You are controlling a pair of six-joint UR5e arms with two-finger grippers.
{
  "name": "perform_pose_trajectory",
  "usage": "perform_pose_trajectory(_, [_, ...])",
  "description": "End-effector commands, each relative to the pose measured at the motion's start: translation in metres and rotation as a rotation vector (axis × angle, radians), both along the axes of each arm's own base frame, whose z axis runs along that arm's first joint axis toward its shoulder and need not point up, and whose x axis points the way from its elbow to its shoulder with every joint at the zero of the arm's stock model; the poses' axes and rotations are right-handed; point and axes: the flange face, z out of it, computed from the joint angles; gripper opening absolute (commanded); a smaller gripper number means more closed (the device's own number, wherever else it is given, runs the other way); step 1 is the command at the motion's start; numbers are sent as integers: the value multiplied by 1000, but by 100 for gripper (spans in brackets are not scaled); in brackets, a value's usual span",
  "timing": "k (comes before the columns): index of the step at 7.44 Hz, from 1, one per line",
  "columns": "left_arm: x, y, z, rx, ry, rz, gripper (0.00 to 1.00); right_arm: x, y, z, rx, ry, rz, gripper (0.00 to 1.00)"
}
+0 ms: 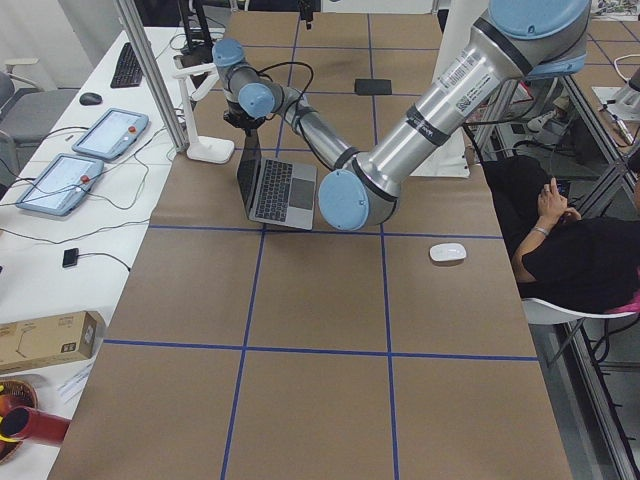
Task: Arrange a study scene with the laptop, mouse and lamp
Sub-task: 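Slide the grey laptop farther toward the lamp with the left gripper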
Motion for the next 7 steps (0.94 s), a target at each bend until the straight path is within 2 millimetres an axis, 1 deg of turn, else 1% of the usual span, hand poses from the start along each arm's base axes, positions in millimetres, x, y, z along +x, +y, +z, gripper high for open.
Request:
perform_pose_trajectory(1, [5, -6, 6, -12, -8, 0, 14, 1, 0, -1, 2, 0, 1, 100])
perform_pose_trajectory(2, [5, -6, 5, -8, -6, 0, 14, 0, 1, -4, 9, -4, -1, 100])
perform_pose_trajectory(5, [6, -7, 8, -16, -9, -2, 18, 0, 1, -4, 7, -4, -1, 100])
perform_pose_trajectory(6, [8, -7, 7, -19, -9, -3, 23, 0, 1, -3, 6, -3, -1, 100])
perform_pose_trajectory(7, [7, -7, 7, -19, -8, -5, 32, 0, 1, -4, 7, -4, -1, 100])
